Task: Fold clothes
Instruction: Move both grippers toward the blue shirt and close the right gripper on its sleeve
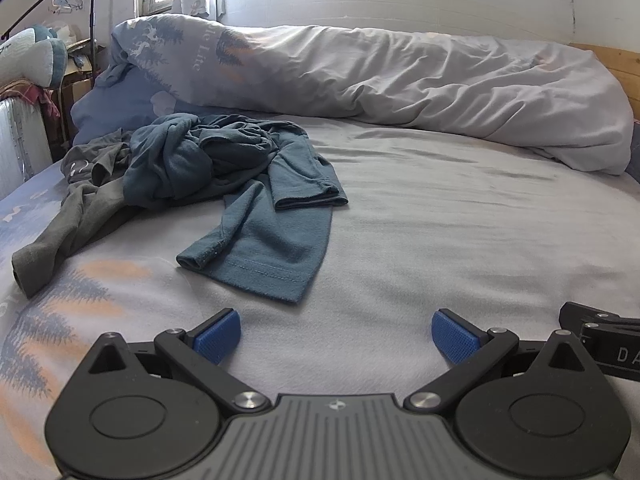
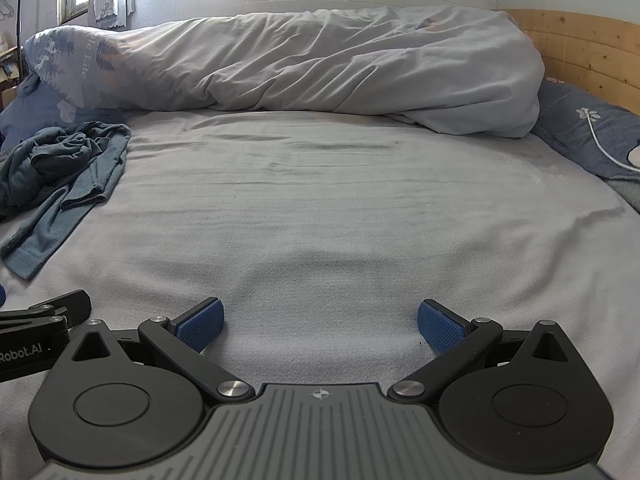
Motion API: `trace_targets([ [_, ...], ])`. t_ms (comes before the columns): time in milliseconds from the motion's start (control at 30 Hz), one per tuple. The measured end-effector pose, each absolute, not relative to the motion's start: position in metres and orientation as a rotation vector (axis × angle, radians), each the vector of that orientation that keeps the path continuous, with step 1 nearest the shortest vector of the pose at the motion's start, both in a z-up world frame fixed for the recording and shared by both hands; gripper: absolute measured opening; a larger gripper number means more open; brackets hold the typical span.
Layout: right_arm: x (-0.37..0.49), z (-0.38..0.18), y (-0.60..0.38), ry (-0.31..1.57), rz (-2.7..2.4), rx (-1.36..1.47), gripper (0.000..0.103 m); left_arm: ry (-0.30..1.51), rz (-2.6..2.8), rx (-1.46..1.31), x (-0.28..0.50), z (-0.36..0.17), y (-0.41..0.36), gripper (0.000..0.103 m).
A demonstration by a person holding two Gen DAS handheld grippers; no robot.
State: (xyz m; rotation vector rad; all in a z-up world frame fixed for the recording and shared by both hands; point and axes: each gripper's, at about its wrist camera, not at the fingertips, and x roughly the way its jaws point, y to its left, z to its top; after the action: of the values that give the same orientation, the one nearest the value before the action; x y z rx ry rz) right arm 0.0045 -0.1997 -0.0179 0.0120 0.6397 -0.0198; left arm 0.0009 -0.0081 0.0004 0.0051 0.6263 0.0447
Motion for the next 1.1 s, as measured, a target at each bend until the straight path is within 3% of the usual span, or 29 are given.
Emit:
trace_targets([
  [633, 0.005, -0.015, -0.198, 0.642, -0.019, 0.012, 0.103, 0.464, -0.228, 0.068, -0.027, 0.047, -0.023, 0.103],
  [767, 0.004, -0.011, -0.195, 0.643, -0.027, 0.027, 0.103, 0.439, -0.228, 0.013, -0.032, 0.059, -0.009, 0.098],
  [1100, 0.001, -0.001, -0.155, 0.618, 0.136, 0.076, 0.103, 0.439, -0.186, -0.071, -0.035, 0.074, 0.047, 0.097],
])
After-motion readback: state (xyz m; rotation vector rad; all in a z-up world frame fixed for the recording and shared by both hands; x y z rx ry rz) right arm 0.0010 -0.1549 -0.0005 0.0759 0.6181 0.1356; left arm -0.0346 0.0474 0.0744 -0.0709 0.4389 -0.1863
